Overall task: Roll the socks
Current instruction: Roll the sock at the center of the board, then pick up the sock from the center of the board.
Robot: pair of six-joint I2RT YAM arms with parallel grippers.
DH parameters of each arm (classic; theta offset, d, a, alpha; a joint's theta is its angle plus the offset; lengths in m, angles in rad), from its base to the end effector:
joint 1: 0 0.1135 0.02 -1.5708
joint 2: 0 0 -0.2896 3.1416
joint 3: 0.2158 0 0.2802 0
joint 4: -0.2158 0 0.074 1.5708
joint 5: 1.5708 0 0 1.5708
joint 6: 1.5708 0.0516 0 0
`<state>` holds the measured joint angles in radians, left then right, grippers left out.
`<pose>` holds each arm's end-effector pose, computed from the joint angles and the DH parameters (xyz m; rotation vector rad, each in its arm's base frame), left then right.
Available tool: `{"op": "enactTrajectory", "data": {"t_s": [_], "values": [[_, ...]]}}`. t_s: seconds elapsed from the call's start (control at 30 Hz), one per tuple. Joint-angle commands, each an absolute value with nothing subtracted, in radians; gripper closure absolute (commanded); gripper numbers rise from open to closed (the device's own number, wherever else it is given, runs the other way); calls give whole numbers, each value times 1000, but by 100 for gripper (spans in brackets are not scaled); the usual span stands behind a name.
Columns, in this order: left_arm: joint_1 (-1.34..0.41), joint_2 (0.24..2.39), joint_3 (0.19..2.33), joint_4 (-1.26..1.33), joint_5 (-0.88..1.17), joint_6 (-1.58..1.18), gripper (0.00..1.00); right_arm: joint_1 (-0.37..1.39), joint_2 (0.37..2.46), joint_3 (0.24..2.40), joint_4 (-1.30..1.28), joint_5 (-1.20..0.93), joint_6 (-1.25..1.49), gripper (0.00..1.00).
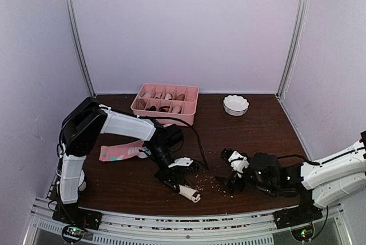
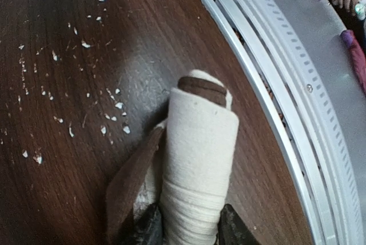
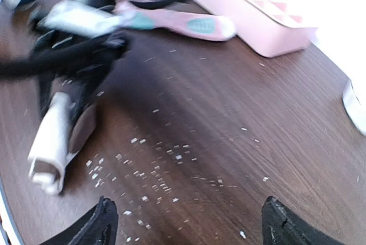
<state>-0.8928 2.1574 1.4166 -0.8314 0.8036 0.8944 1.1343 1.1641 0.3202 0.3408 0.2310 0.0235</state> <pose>0.2361 -0.3524 0.1044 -2.2523 -1.8120 1.2284 0.1126 0.2134 0.1549 -0.9796 1.8502 0.4726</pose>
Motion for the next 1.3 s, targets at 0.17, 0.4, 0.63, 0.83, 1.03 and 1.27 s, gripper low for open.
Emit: {"op": "enactTrajectory", "data": {"t_s": [0.17, 0.4, 0.63, 0.83, 1.03, 1.27], "values": [[-836, 2356, 1580, -1157, 904, 922, 64, 1369, 1359, 443, 317, 264, -329, 18], [-831, 2415, 1648, -1219, 894, 868, 64, 1410, 1549, 586, 344, 260, -463, 23], [-823, 2448, 1678, -1262, 903, 868, 64, 1411, 1682, 677, 333, 260, -532, 33], [-808, 2481, 1715, -1310, 924, 884, 65, 1410, 1777, 707, 302, 296, -541, 47], [-802, 2464, 1730, -1384, 970, 956, 64, 1385, 1846, 735, 292, 360, -487, 73], [-791, 2402, 1721, -1465, 1020, 1066, 61, 1328, 1850, 795, 189, 349, -360, 100]]}}
